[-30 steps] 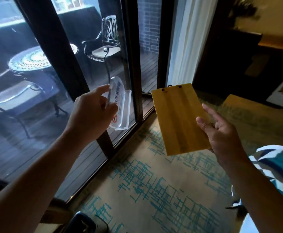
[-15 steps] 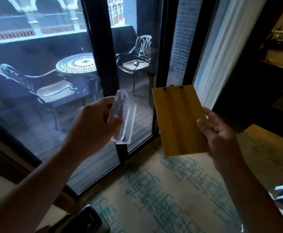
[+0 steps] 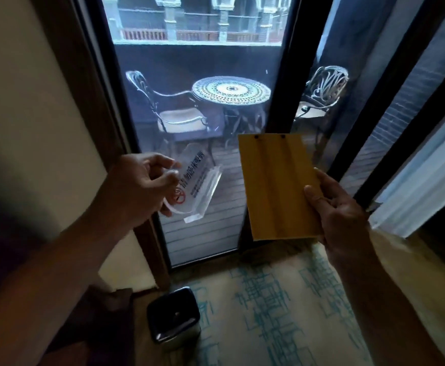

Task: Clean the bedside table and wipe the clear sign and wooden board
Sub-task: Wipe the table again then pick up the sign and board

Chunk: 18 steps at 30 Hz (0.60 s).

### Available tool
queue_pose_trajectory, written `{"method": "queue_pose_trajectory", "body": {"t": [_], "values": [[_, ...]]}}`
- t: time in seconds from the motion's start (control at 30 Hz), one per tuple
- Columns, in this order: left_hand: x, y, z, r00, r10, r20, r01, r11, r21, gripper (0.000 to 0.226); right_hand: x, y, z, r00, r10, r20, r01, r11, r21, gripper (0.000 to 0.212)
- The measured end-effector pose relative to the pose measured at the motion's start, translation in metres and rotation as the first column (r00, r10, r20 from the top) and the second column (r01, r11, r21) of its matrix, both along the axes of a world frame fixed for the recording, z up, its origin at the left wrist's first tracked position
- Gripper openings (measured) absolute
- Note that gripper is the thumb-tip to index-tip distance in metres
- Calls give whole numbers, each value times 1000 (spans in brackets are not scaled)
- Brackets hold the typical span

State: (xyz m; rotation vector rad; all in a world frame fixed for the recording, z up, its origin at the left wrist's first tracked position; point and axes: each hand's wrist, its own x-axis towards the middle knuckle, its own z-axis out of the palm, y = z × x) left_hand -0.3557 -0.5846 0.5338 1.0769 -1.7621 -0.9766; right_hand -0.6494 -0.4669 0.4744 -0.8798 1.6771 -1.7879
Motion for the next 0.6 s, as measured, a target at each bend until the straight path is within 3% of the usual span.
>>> {"method": "queue_pose_trajectory", "body": {"t": [0.2, 0.33, 0.47, 0.6], "values": [[65, -1, -12, 990, 128, 56, -130, 991, 28, 9, 50, -39, -15, 986, 167, 15, -168, 985, 50, 34], [94, 5, -16, 970, 242, 2, -239, 959, 152, 9, 71, -76, -18, 937, 335, 96, -340, 940, 43, 39], [113, 27, -27, 914, 392, -103, -342, 881, 327, 15, 89, -113, -24, 820, 535, 202, -553, 832, 46, 45], [136, 59, -39, 838, 524, -152, -431, 807, 404, 16, 114, -139, -33, 679, 694, 240, -725, 685, 74, 41]]}}
